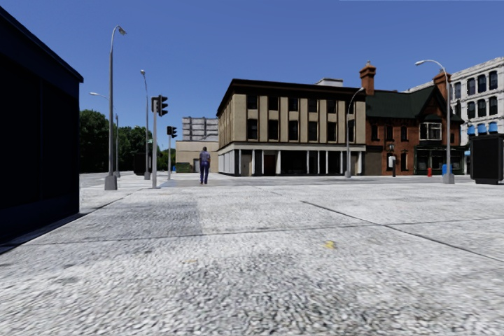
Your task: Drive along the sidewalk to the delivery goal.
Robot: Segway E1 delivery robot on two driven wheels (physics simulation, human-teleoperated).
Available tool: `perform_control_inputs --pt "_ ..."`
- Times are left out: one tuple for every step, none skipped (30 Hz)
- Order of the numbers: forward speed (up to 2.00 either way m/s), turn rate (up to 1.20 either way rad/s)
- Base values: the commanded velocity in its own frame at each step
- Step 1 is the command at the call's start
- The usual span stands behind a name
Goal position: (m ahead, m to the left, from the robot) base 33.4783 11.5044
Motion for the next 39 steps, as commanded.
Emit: perform_control_inputs --pt "1.69 0.0" --pt "1.69 0.0" --pt "1.69 0.0" --pt "1.69 0.0" --pt "1.69 0.0" --pt "1.69 0.0" --pt "1.69 0.0" --pt "1.69 0.0" --pt "1.69 0.0" --pt "1.69 0.0" --pt "1.69 0.0" --pt "1.69 0.0" --pt "1.69 0.0" --pt "1.69 0.0" --pt "1.69 0.0" --pt "1.69 0.0" --pt "1.69 0.0" --pt "1.69 0.0" --pt "1.69 0.0" --pt "1.69 0.12" --pt "1.69 0.26" --pt "1.69 0.46" --pt "1.69 0.58" --pt "1.69 0.65" --pt "1.69 0.67" --pt "1.69 0.67" --pt "1.69 0.56" --pt "1.69 0.56" --pt "1.69 0.1" --pt "1.69 0.1" --pt "1.69 0.02" --pt "1.69 0.0" --pt "1.69 0.0" --pt "1.69 0.0" --pt "1.69 0.0" --pt "1.69 0.0" --pt "1.69 0.0" --pt "1.69 0.0" --pt "1.69 0.0"
